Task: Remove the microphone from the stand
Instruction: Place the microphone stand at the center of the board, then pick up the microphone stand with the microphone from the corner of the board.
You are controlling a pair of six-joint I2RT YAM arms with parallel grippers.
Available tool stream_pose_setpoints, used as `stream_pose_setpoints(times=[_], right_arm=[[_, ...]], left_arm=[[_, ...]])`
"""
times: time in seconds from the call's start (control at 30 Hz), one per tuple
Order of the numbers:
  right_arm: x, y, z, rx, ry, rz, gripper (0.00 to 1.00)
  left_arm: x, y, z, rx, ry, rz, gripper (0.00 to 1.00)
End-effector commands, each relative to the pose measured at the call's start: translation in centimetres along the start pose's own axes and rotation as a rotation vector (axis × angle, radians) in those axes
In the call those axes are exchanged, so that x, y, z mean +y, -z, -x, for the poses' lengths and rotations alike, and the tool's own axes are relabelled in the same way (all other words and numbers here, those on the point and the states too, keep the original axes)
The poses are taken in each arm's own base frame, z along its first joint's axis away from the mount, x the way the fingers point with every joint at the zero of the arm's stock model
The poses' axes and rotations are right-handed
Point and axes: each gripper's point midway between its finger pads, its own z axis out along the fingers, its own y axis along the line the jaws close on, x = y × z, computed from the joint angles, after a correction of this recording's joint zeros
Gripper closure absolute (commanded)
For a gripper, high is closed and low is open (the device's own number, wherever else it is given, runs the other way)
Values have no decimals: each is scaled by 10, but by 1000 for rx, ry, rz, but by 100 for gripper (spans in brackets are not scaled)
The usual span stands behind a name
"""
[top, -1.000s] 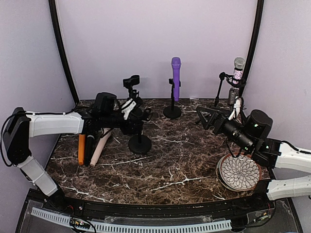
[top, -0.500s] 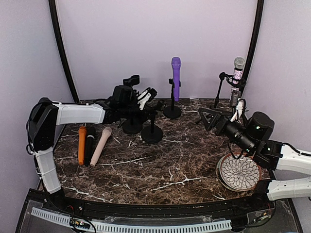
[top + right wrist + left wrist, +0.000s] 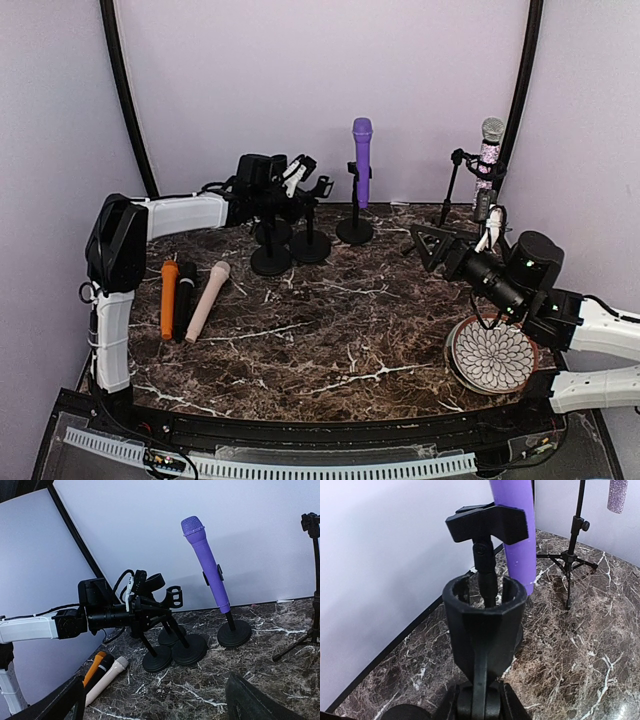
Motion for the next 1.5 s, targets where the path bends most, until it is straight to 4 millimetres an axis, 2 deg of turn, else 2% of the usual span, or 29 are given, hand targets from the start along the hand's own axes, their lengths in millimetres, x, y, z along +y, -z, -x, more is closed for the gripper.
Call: stream_pose_setpoints(times=[0.0, 0.03, 0.1, 0.17, 0.27, 0.3, 0.37, 0.53, 0.67, 0.73, 0.8, 0.87, 0.97, 1.07, 1.17, 1.2, 1.23, 1.27, 1.3, 1.37, 1.47], right_arm=[[-10, 0, 7, -34, -10, -52, 2], [-13, -1, 7, -35, -10, -66, 1], [-17, -2, 5, -32, -7, -90, 2], [-22, -3, 2, -27, -2, -112, 2], [-30, -7, -3, -13, 5, -149, 1], [-32, -8, -4, -10, 5, -156, 1], [-35, -11, -8, 1, 9, -164, 2], [-40, -20, -14, 23, 26, -179, 2], [-43, -33, -17, 47, 48, -177, 1], [-42, -44, -14, 53, 72, -165, 2], [-38, -58, -9, 57, 93, -154, 2], [-35, -76, -4, 60, 123, -148, 2], [-37, -109, -4, 92, 158, -154, 1], [-43, -142, -3, 113, 162, -151, 2], [-56, -171, -1, 127, 173, -178, 2], [-59, -180, 0, 131, 182, -183, 2], [-65, -189, -1, 138, 192, -194, 2], [-70, -199, -1, 143, 203, -207, 1], [-72, -209, 5, 135, 211, -216, 2], [-81, -225, 4, 149, 241, -238, 2], [-84, -248, -1, 163, 303, -240, 1]], left_arm=[[19, 6, 16, -20, -35, 44, 91], [20, 6, 16, -18, -34, 45, 89], [20, 7, 17, -18, -32, 42, 76], [20, 8, 23, -27, -31, 38, 59], [20, 10, 32, -36, -27, 29, 46], [21, 13, 38, -47, -29, 31, 31], [20, 18, 48, -61, -28, 24, 24], [11, 38, 76, -116, -13, -17, 20], [7, 64, 103, -167, 19, -30, 19], [5, 81, 116, -193, 35, -27, 17], [1, 108, 123, -230, 55, -12, 17], [-2, 131, 124, -265, 92, 12, 16], [-6, 158, 114, -258, 170, 37, 15], [-17, 189, 84, -181, 236, 58, 14], [-18, 216, 48, -75, 316, 119, 10], [-22, 231, 47, -75, 320, 123, 7], [-24, 239, 34, -23, 331, 125, 6], [-26, 254, 34, -20, 327, 140, 5], [-27, 261, 21, 34, 324, 151, 3], [-27, 287, 14, 66, 304, 198, 2], [-26, 307, -1, 110, 230, 245, 1]])
